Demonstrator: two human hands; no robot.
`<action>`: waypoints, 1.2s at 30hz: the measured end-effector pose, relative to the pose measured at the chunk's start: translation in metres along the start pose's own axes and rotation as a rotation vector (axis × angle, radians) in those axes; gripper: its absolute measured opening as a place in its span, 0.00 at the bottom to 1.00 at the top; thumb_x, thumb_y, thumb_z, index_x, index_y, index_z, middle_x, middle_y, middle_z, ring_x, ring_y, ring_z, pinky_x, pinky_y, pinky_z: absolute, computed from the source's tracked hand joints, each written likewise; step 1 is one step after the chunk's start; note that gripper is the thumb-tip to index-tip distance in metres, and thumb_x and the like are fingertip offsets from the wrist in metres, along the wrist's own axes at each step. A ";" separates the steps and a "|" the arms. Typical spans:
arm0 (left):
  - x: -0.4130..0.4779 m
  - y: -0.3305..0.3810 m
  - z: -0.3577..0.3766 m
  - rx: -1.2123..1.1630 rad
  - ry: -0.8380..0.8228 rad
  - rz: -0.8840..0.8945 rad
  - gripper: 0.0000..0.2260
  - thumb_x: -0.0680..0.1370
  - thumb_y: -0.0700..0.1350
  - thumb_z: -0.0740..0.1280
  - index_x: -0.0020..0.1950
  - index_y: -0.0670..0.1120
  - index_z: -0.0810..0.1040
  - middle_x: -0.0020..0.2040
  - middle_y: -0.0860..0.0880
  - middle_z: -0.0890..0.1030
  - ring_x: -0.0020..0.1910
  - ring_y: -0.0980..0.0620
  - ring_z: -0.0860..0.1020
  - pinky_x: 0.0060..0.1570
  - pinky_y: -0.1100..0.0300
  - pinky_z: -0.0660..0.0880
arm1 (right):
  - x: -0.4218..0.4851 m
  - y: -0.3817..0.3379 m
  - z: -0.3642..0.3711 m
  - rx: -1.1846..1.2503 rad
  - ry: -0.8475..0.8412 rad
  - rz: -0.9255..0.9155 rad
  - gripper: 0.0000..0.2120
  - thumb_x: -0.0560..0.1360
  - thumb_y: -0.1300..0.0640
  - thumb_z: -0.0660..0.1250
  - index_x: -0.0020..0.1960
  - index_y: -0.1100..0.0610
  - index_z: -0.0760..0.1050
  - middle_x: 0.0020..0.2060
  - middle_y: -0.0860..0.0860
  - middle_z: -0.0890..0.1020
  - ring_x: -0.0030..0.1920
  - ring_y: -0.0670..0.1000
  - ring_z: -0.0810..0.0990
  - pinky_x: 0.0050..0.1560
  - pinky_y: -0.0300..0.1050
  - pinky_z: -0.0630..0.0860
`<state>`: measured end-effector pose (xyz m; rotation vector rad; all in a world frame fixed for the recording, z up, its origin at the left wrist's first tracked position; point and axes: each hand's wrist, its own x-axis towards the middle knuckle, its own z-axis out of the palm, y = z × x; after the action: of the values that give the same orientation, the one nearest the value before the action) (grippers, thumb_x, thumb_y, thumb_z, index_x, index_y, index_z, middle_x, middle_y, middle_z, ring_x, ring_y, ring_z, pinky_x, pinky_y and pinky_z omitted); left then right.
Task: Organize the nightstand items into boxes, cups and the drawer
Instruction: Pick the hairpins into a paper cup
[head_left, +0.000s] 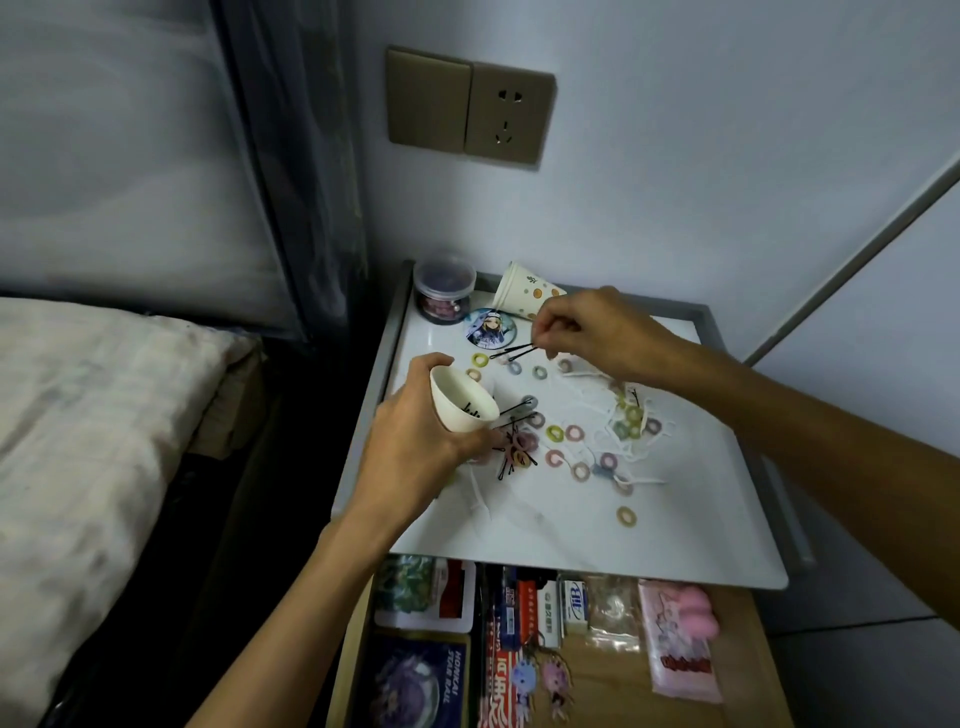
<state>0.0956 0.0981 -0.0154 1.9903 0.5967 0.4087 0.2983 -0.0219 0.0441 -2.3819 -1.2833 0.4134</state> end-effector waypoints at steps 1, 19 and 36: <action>-0.001 -0.001 0.003 0.011 -0.006 0.003 0.35 0.63 0.50 0.82 0.65 0.55 0.69 0.50 0.57 0.78 0.47 0.53 0.79 0.40 0.57 0.78 | -0.003 -0.010 -0.002 0.048 -0.014 -0.023 0.02 0.77 0.58 0.70 0.47 0.52 0.81 0.38 0.44 0.84 0.41 0.40 0.82 0.42 0.33 0.75; -0.005 0.003 0.021 0.010 -0.012 0.045 0.34 0.64 0.55 0.80 0.65 0.58 0.67 0.54 0.53 0.80 0.53 0.47 0.78 0.50 0.46 0.78 | -0.056 0.133 0.026 -0.007 0.106 0.651 0.12 0.77 0.54 0.70 0.54 0.61 0.80 0.50 0.56 0.83 0.45 0.52 0.78 0.45 0.43 0.72; -0.002 0.004 0.018 -0.023 -0.020 0.037 0.35 0.61 0.57 0.80 0.63 0.61 0.67 0.52 0.55 0.80 0.51 0.48 0.79 0.48 0.46 0.78 | -0.028 0.133 0.043 -0.118 0.247 0.697 0.08 0.78 0.55 0.67 0.46 0.59 0.80 0.41 0.56 0.84 0.36 0.56 0.83 0.38 0.45 0.80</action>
<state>0.1041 0.0824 -0.0198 1.9834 0.5407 0.4167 0.3612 -0.1024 -0.0557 -2.8247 -0.3503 0.2216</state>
